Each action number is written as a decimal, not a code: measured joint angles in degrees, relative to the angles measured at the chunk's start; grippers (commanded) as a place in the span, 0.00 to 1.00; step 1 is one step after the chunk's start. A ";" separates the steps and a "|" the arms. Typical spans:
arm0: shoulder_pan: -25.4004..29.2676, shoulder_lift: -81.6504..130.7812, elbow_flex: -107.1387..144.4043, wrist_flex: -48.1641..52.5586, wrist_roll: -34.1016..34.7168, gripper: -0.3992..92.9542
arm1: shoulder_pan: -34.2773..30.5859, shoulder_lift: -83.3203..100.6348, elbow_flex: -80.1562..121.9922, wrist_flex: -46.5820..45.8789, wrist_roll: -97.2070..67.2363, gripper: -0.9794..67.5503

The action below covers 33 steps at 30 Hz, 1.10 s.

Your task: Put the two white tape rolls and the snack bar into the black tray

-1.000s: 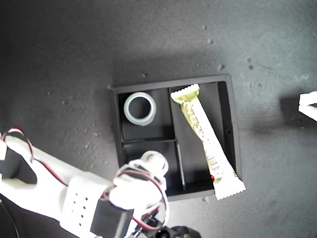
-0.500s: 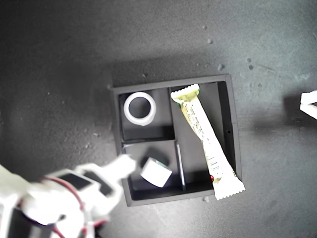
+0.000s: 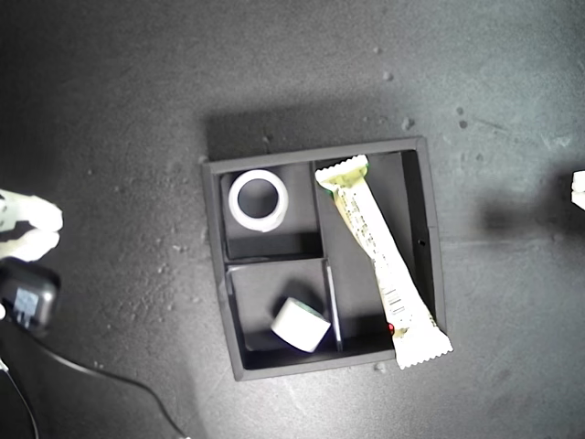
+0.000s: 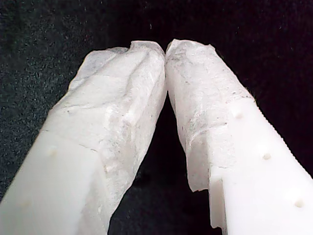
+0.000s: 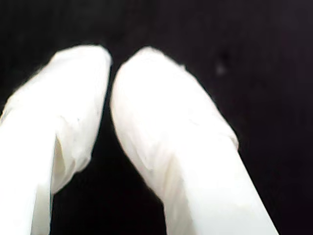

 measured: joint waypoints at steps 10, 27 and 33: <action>-0.44 3.52 11.78 -3.16 -2.20 0.00 | -3.08 0.18 0.00 1.76 5.45 0.08; -0.26 3.43 14.41 -4.39 4.39 0.02 | -8.61 0.26 0.00 1.76 5.80 0.08; -0.26 3.43 14.41 -4.39 4.57 0.02 | -8.70 0.26 0.00 1.76 5.80 0.08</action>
